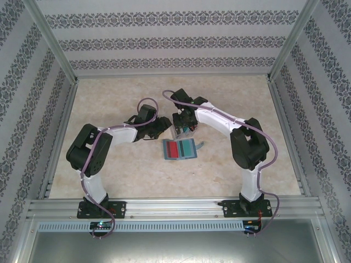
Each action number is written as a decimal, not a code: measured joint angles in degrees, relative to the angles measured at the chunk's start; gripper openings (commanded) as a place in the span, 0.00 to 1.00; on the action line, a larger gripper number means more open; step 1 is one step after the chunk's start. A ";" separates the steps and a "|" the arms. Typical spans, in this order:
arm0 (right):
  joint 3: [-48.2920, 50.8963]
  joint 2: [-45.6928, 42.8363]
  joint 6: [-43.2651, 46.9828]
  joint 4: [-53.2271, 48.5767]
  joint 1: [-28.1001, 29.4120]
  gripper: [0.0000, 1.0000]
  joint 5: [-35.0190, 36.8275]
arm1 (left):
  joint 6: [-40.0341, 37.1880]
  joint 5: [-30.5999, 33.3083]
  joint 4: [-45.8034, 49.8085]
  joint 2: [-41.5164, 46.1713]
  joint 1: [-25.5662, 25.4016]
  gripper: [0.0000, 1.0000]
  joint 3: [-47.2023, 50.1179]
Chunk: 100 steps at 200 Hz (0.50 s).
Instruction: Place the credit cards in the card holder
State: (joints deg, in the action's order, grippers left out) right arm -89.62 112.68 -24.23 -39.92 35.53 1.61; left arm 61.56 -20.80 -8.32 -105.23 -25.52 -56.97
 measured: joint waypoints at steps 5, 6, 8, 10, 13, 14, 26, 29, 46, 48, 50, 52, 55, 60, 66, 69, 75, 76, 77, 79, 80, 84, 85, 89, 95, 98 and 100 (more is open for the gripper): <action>-0.13 0.11 0.11 -0.26 0.00 0.28 0.11 | 0.04 -0.22 -0.24 -0.31 0.04 0.57 -0.15; -0.13 0.13 0.13 -0.33 0.00 0.28 0.13 | 0.07 -0.22 -0.33 -0.37 0.04 0.58 -0.22; -0.20 0.17 0.24 -0.42 0.00 0.28 0.22 | 0.11 -0.22 -0.44 -0.52 0.11 0.58 -0.28; -0.26 0.24 0.24 -0.55 0.00 0.27 0.26 | 0.17 -0.26 -0.57 -0.63 0.13 0.58 -0.33; -0.37 0.31 0.26 -0.63 0.00 0.27 0.33 | 0.24 -0.35 -0.85 -0.79 0.15 0.59 -0.37; -0.39 0.33 0.26 -0.63 0.00 0.27 0.35 | 0.24 -0.39 -0.96 -0.87 0.15 0.59 -0.39; -0.52 0.50 0.26 -0.63 0.00 0.28 0.48 | 0.52 -0.68 -1.77 -1.22 0.26 0.62 -0.39; -0.55 0.52 0.26 -0.63 0.00 0.28 0.52 | 0.61 -0.79 -1.88 -1.22 0.26 0.63 -0.39; -0.55 0.57 0.24 -0.61 0.00 0.28 0.50 | 0.76 -1.09 -3.02 -1.22 0.44 0.64 -0.42; -0.55 0.57 0.24 -0.61 0.00 0.28 0.50 | 0.79 -1.09 -3.10 -1.22 0.46 0.64 -0.42; -0.55 0.57 0.24 -0.61 0.00 0.28 0.50 | 0.79 -1.11 -3.17 -1.22 0.50 0.64 -0.46; -0.55 0.57 0.24 -0.59 0.00 0.28 0.50 | 0.79 -1.16 -3.26 -1.22 0.52 0.64 -0.48; -0.52 0.57 0.24 -0.61 0.00 0.28 0.50 | 0.79 -1.25 -3.32 -1.22 0.57 0.64 -0.50; -0.55 0.57 0.24 -0.59 0.00 0.28 0.50 | 0.76 -1.31 -3.32 -1.22 0.70 0.65 -0.66; -0.52 0.57 0.22 -0.57 0.00 0.28 0.50 | 0.70 -1.44 -3.30 -1.22 0.81 0.65 -0.92; -0.55 0.57 0.22 -0.57 0.00 0.28 0.50 | 0.63 -1.46 -3.30 -1.25 0.90 0.65 -1.09; -0.55 0.57 0.22 -0.57 0.00 0.28 0.50 | 0.59 -1.49 -3.28 -1.40 0.96 0.65 -1.57; -0.52 0.57 0.22 -0.57 0.00 0.28 0.50 | 0.57 -1.49 -3.28 -1.51 1.01 0.65 -1.73; -0.52 0.57 0.22 -0.55 0.00 0.28 0.50 | 0.57 -1.51 -3.28 -1.55 1.03 0.65 -1.81; -0.52 0.57 0.22 -0.55 0.00 0.28 0.50 | 0.55 -1.53 -3.28 -1.66 1.05 0.65 -2.08; -0.55 0.57 0.22 -0.55 0.00 0.28 0.48 | 0.55 -1.55 -3.28 -1.70 1.05 0.65 -2.19; -0.55 0.57 0.22 -0.55 0.00 0.28 0.50 | 0.44 -1.66 -3.28 -2.08 1.14 0.65 -2.80; -0.52 0.57 0.22 -0.55 0.00 0.28 0.50 | 0.39 -1.70 -3.28 -2.14 1.16 0.65 -2.91; -0.52 0.57 0.22 -0.55 0.00 0.28 0.48 | 0.37 -1.81 -3.28 -2.60 1.20 0.65 -3.61; -0.55 0.57 0.22 -0.55 0.00 0.28 0.48 | 0.24 -2.03 -3.28 -3.39 1.29 0.64 -4.66; -0.55 0.57 0.22 -0.55 0.00 0.28 0.48 | 0.17 -2.19 -3.30 -3.82 1.33 0.64 -5.11; -0.55 0.57 0.22 -0.55 0.00 0.28 0.48 | 0.17 -2.27 -3.28 -4.07 1.38 0.64 -5.44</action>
State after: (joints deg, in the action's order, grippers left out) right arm -90.17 113.25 -24.01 -40.47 35.53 2.09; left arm 61.73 -23.07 -11.60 -109.30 -24.14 -62.41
